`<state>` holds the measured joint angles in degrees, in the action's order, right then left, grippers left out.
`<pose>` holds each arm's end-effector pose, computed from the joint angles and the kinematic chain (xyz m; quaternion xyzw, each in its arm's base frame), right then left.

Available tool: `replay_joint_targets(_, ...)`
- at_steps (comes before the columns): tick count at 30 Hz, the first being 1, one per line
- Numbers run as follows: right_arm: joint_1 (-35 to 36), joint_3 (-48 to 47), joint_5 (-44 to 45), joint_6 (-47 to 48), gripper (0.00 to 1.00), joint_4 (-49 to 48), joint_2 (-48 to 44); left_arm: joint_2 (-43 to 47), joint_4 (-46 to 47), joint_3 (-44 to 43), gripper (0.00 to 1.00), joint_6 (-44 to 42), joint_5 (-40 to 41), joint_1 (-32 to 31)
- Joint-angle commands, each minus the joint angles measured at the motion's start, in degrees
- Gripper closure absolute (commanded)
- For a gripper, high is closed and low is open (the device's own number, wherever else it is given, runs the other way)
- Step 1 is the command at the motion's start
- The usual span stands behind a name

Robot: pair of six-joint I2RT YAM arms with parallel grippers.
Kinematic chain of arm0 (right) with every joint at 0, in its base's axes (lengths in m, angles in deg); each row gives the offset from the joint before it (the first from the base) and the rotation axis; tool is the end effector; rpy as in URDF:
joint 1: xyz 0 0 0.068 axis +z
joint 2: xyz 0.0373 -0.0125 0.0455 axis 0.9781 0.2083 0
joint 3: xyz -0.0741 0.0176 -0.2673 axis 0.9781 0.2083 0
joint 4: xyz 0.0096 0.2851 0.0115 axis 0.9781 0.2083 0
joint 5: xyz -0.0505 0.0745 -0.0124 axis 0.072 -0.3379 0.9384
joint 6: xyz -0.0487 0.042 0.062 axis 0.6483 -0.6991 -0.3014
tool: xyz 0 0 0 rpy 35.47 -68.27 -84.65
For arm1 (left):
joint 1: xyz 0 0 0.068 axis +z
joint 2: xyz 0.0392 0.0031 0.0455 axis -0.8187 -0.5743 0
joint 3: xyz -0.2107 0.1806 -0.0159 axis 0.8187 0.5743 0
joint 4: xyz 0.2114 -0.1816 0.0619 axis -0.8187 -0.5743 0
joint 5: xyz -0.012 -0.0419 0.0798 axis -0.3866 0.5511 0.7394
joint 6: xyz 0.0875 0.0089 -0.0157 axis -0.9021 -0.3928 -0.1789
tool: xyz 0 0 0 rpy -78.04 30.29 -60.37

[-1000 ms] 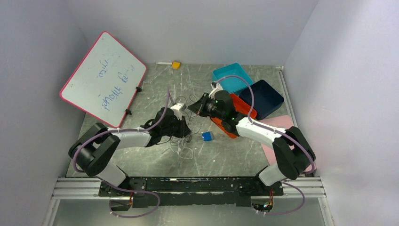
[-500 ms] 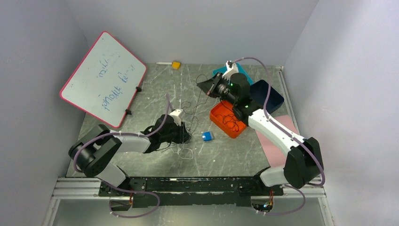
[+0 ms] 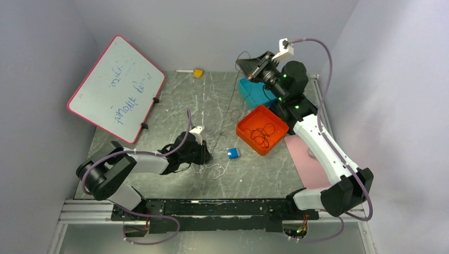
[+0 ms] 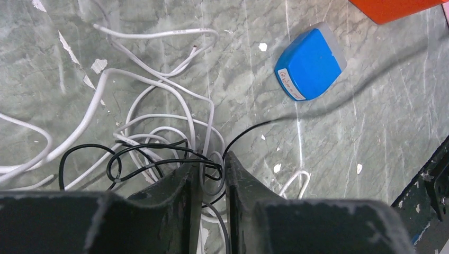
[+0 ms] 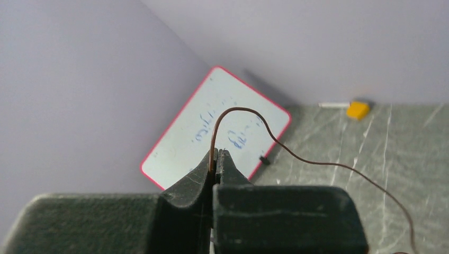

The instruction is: Untangle the cables

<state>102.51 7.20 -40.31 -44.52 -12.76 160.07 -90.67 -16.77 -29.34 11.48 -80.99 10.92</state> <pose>0.3426 0.1732 0.4397 0.0296 0.6738 0.4562 0.5805 0.2205 -0.2256 0.0857 0.1387 0.8782 -0.3117 0.3351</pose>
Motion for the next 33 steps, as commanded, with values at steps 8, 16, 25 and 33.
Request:
replay_joint_targets(8, -1.83, -7.46, 1.53, 4.25, 1.00, 1.15, -3.18, -1.68, -3.26, 1.42, 0.80, 0.03, 2.78, -0.57)
replay_joint_targets(16, -2.21, -10.95, 2.02, 6.62, 1.00, 3.46, -3.66, 0.03, -5.75, 1.04, 0.84, 1.49, 4.30, -0.55)
replay_joint_targets(25, -2.21, -7.61, 0.76, 7.24, 1.00, 3.01, -5.50, 14.28, -14.05, -1.30, 0.60, 2.89, 5.91, -0.59)
replay_joint_targets(33, -2.20, -4.94, -5.41, 8.46, 1.00, 1.01, -5.65, 27.19, -20.91, -4.01, 0.46, 3.56, 7.78, -0.58)
